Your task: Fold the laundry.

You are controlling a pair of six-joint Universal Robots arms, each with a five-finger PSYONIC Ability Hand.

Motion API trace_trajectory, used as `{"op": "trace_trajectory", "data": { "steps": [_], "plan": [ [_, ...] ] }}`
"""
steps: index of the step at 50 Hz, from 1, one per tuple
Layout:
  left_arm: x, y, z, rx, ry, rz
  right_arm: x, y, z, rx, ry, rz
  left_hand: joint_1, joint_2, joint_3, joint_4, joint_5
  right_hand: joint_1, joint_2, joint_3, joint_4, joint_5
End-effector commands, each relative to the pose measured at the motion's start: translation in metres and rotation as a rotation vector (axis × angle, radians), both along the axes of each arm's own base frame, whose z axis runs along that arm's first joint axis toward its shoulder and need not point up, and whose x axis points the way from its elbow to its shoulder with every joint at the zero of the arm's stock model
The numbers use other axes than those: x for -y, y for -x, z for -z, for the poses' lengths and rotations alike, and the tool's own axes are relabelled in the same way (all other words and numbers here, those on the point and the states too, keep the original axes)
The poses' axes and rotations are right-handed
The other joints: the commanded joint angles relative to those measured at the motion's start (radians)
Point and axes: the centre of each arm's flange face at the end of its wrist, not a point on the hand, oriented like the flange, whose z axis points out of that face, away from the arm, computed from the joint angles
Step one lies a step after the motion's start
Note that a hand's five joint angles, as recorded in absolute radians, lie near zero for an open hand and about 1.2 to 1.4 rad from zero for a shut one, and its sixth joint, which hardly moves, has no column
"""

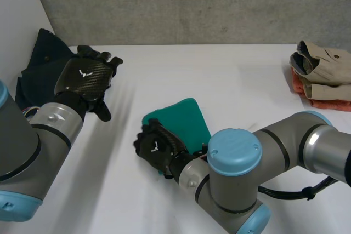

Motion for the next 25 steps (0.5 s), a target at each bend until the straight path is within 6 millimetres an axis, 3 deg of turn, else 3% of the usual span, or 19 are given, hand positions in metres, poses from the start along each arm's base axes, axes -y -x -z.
{"op": "trace_trajectory", "data": {
  "steps": [1,3,7,12,15,18,21,22,25],
  "plan": [
    [0.003,0.022,-0.007,-0.032,0.014,0.047,0.037,0.018,-0.048,0.210,-0.127,0.194,-0.005,-0.023,-0.030,-0.021,-0.040,-0.232,-0.325,-0.356,-0.363,-0.330],
    [0.005,0.035,-0.014,-0.049,0.015,0.064,0.058,0.039,-0.080,0.340,-0.186,0.283,-0.005,-0.023,-0.030,-0.021,-0.040,-0.232,-0.325,-0.356,-0.363,-0.330],
    [0.009,0.050,-0.015,-0.062,-0.028,0.029,0.074,0.063,-0.100,0.490,-0.324,0.376,-0.005,-0.023,-0.030,-0.021,-0.040,-0.232,-0.325,-0.356,-0.363,-0.330],
    [-0.007,0.086,-0.008,-0.139,-0.101,0.095,0.092,0.087,-0.097,0.503,-0.485,0.499,-0.005,-0.023,-0.030,-0.021,-0.040,-0.232,-0.325,-0.356,-0.363,-0.330],
    [-0.016,0.102,0.013,-0.190,-0.187,0.121,0.103,0.095,-0.089,0.453,-0.554,0.553,0.004,-0.014,-0.022,-0.012,-0.031,-0.232,-0.325,-0.356,-0.363,-0.330],
    [-0.021,0.111,0.038,-0.211,-0.271,0.126,0.112,0.091,-0.066,0.385,-0.646,0.564,0.013,-0.005,-0.013,-0.004,-0.023,-0.232,-0.325,-0.356,-0.363,-0.330],
    [-0.025,0.115,0.057,-0.205,-0.319,0.115,0.119,0.087,-0.057,0.359,-0.702,0.539,0.025,0.006,-0.001,0.008,-0.011,-0.232,-0.325,-0.356,-0.363,-0.330],
    [-0.024,0.114,0.071,-0.184,-0.340,0.084,0.119,0.085,-0.055,0.354,-0.712,0.528,0.025,0.006,-0.001,0.008,-0.011,-0.232,-0.325,-0.356,-0.363,-0.330],
    [-0.023,0.108,0.087,-0.141,-0.359,0.021,0.121,0.080,-0.039,0.322,-0.750,0.502,0.028,0.009,0.002,0.011,-0.008,-0.232,-0.325,-0.356,-0.363,-0.330]
  ]
}}
